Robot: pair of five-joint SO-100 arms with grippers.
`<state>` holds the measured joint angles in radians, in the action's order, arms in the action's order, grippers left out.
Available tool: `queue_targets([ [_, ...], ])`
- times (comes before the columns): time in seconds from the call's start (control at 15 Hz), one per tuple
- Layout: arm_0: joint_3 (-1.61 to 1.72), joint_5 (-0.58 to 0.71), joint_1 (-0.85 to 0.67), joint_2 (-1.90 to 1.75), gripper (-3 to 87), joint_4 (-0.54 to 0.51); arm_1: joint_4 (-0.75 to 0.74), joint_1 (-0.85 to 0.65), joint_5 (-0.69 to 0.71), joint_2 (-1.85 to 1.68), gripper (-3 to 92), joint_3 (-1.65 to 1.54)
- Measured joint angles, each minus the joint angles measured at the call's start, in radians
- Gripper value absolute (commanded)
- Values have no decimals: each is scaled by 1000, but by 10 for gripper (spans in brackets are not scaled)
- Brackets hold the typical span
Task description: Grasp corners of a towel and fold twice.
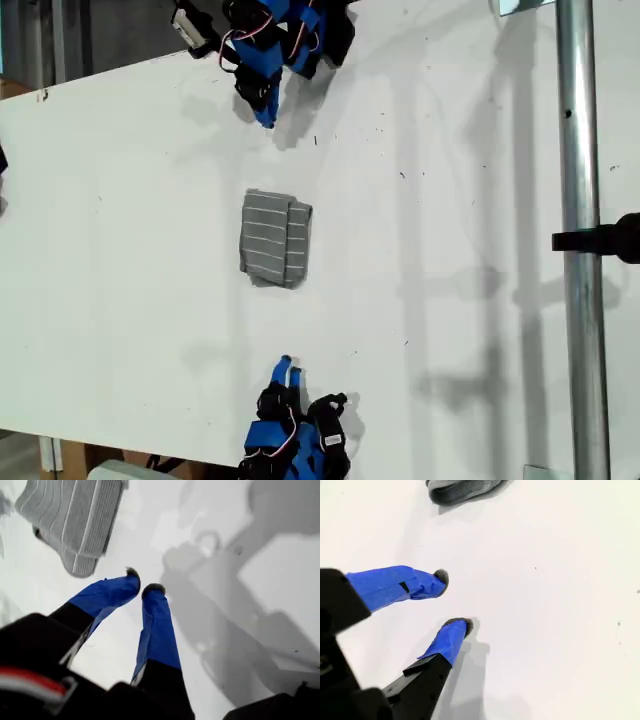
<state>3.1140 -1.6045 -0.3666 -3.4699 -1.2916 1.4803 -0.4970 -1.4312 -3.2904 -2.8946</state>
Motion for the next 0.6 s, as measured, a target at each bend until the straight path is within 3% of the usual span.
queue_targets([
  [0.13, 0, 219, 5, 0, 137, 0, 3, 160, -17, 0, 83, 0],
  [0.27, 0, 575, 8, 0, 137, 0, 3, 270, -23, 0, 83, 0],
  [0.6, 0, 652, 6, 0, 137, 0, 3, 373, -25, 0, 83, 0],
])
